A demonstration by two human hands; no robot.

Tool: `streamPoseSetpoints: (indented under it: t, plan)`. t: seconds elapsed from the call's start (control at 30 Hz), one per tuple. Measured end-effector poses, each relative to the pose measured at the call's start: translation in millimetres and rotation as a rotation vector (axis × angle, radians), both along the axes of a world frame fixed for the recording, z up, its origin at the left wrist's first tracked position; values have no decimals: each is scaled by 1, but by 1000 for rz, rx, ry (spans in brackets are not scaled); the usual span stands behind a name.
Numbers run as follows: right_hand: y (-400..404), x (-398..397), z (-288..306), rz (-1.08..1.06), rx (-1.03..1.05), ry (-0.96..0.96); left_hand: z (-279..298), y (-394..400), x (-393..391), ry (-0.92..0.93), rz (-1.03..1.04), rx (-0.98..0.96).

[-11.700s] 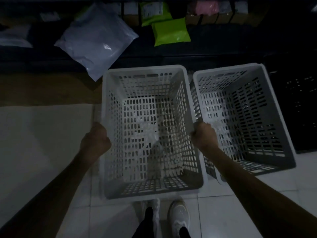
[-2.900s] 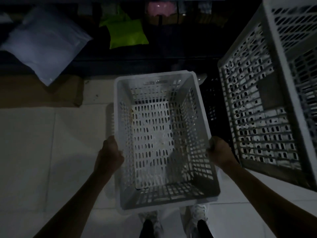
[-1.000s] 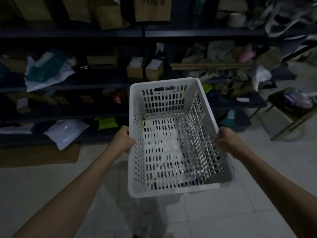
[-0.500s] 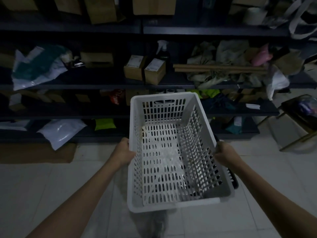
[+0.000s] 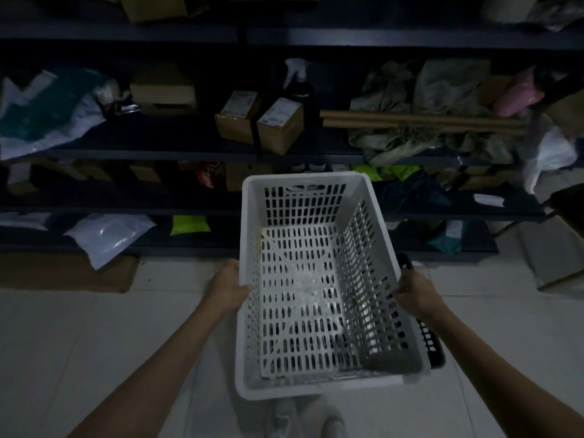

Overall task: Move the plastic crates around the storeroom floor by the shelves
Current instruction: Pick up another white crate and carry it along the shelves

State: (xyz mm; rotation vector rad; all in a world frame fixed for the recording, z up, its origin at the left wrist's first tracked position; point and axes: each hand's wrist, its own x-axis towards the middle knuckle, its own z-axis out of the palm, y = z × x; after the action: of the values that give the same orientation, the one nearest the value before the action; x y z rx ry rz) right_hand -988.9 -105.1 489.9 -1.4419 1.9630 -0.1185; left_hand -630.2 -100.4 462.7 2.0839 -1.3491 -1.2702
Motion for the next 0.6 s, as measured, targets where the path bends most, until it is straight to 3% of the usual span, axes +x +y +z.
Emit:
streamPoseSetpoints:
  t: [0.6]
  plan:
    - [-10,-10,11,27,40,-22,8,-2,-20,57,35,0]
